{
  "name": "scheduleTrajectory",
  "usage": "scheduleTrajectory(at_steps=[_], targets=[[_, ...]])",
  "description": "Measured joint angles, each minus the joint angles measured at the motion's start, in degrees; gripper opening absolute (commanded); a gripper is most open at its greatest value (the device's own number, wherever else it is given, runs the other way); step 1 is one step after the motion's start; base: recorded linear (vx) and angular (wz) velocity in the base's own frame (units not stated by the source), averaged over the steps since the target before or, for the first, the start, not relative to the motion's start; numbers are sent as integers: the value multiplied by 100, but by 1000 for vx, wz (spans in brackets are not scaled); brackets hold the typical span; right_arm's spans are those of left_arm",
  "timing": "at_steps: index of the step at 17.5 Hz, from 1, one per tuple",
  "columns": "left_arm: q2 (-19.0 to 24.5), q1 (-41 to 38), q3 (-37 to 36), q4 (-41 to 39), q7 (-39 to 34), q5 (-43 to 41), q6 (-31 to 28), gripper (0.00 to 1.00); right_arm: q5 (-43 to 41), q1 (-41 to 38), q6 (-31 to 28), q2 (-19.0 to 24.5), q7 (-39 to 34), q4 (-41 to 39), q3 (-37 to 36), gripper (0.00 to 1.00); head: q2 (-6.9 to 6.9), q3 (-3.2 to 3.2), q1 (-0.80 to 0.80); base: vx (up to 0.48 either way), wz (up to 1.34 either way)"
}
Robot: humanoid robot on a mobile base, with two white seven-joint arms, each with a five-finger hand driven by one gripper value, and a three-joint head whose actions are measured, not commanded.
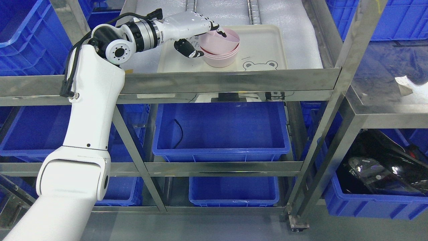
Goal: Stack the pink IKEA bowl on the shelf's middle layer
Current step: 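Lower the pink bowl onto the pink bowl on the tray, then open the left hand and withdraw it from the stacked bowls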
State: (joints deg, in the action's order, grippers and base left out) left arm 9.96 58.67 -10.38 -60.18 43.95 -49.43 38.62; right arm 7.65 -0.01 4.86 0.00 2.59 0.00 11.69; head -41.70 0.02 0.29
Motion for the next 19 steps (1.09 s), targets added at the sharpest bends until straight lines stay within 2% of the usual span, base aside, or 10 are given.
scheduleTrajectory(at_steps=[2,6,8,10,12,16,19], targets=[[-11,82,66,8,-22,6,-8,86,0,0,0,0,0,0,0,100,0,0,0,1,-11],[-250,191,455,12,-159,202,4,85,0,0,0,0,0,0,0,100,1,0,0,0,0],[-383,195,669,-1,-196,644,22,85,0,0,0,0,0,0,0,100,1,0,0,0,-8],[-497,118,758,-18,-294,1422,-143,88,0,0,0,0,-1,0,0,100,1,0,0,0,-8],[-584,-83,716,-98,-708,2151,-401,96,0,0,0,0,-5,0,0,100,1,0,0,0,0],[-720,-842,204,-518,-2305,3063,-672,99,0,0,0,0,-25,0,0,100,1,0,0,0,0],[-789,-1449,-324,-907,-3040,3385,-627,99,0,0,0,0,-19,0,0,100,1,0,0,0,0]])
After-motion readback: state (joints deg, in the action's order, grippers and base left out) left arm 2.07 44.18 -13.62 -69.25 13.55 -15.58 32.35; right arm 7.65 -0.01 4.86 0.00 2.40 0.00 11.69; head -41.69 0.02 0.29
